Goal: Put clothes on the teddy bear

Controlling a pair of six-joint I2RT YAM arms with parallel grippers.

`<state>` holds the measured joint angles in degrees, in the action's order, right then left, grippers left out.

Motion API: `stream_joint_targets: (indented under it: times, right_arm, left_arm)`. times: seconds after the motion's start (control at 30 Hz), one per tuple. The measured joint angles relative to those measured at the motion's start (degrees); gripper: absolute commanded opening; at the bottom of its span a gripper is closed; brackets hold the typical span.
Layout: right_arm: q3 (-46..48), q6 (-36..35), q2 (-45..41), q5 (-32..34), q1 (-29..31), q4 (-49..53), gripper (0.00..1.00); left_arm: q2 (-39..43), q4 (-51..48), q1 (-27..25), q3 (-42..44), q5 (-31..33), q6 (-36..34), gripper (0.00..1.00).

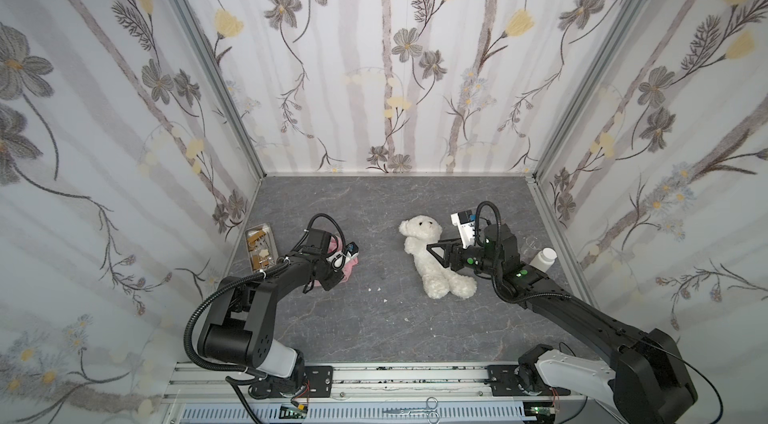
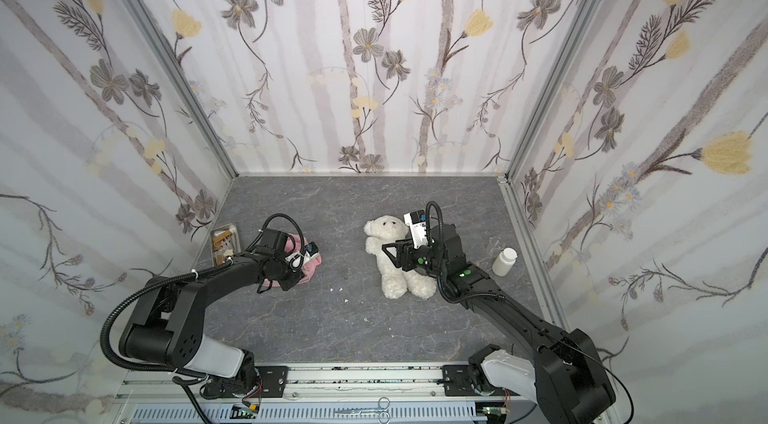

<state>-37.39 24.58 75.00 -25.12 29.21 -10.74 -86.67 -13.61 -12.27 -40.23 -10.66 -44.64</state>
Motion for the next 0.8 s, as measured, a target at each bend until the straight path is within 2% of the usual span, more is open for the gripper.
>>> stream_joint_targets:
  times: [0.07, 0.1, 0.2, 0.33, 0.53, 0.63, 0.8]
  right_arm:
    - [-0.11, 0.00, 0.00, 0.02, -0.04, 0.33, 0.58]
    - [-0.17, 0.02, 0.00, 0.00, -0.02, 0.35, 0.58]
    - [0.15, 0.76, -0.24, 0.00, 0.26, 0.15, 0.57]
    - [3.08, 2.82, -1.14, 0.13, 2.60, -1.68, 0.57]
    - [4.63, 5.73, 1.99, 4.35, 12.41, -6.34, 0.60]
    - [4.68, 8.00, 6.25, 8.09, 17.81, -10.23, 0.62]
    - [0.83, 10.14, 14.32, 14.36, 24.98, -12.57, 0.62]
  left_arm:
    - [-0.68, -0.07, -0.17, -1.18, -0.87, 1.68, 0.02]
    - [-1.03, -0.20, -0.39, -1.99, -1.31, 3.15, 0.00]
    - [-2.08, -0.13, -2.78, -5.14, -3.08, 10.14, 0.00]
    - [-4.68, 0.48, -6.93, -10.10, -6.14, 26.64, 0.00]
    - [-7.74, 0.72, -10.78, -11.76, -9.64, 50.34, 0.00]
    - [-6.95, 0.92, -13.05, -10.82, -11.34, 57.22, 0.00]
    - [-3.50, 0.76, -13.44, -9.46, -13.66, 63.17, 0.00]
